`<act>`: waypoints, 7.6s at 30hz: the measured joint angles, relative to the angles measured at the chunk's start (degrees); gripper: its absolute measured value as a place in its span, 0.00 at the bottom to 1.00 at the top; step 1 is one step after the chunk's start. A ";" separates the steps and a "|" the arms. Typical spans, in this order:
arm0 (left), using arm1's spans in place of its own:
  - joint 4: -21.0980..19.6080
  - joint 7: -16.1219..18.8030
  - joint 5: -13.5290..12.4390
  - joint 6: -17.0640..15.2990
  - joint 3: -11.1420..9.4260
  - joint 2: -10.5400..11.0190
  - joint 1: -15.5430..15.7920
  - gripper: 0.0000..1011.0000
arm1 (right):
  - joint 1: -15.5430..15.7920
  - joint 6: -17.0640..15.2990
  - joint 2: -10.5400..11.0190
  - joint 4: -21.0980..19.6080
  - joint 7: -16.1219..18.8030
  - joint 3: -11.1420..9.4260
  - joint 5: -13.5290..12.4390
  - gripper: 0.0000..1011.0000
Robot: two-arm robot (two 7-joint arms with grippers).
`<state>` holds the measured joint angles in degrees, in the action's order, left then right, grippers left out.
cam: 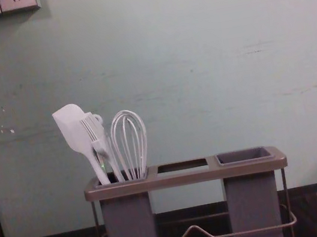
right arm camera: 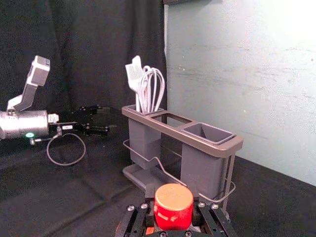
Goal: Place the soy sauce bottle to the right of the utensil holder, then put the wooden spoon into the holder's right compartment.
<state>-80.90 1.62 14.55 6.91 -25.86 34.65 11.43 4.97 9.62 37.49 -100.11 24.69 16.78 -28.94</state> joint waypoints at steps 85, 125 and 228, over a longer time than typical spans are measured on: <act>0.00 0.00 0.00 0.00 0.00 0.00 0.00 0.99 | -9.55 -4.68 -4.57 7.90 3.69 -3.08 2.41 0.38; 0.00 0.00 0.00 0.00 0.00 0.00 0.00 0.99 | -19.83 -2.55 -11.42 21.48 4.66 -0.50 3.83 0.38; 0.00 0.00 0.00 0.00 0.00 0.00 0.00 0.99 | -6.33 -18.98 -8.74 1.10 -1.41 8.57 14.05 0.99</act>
<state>-80.90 1.62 14.55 6.91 -25.86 34.65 11.43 -1.36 -9.37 28.75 -99.01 23.29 25.35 -14.90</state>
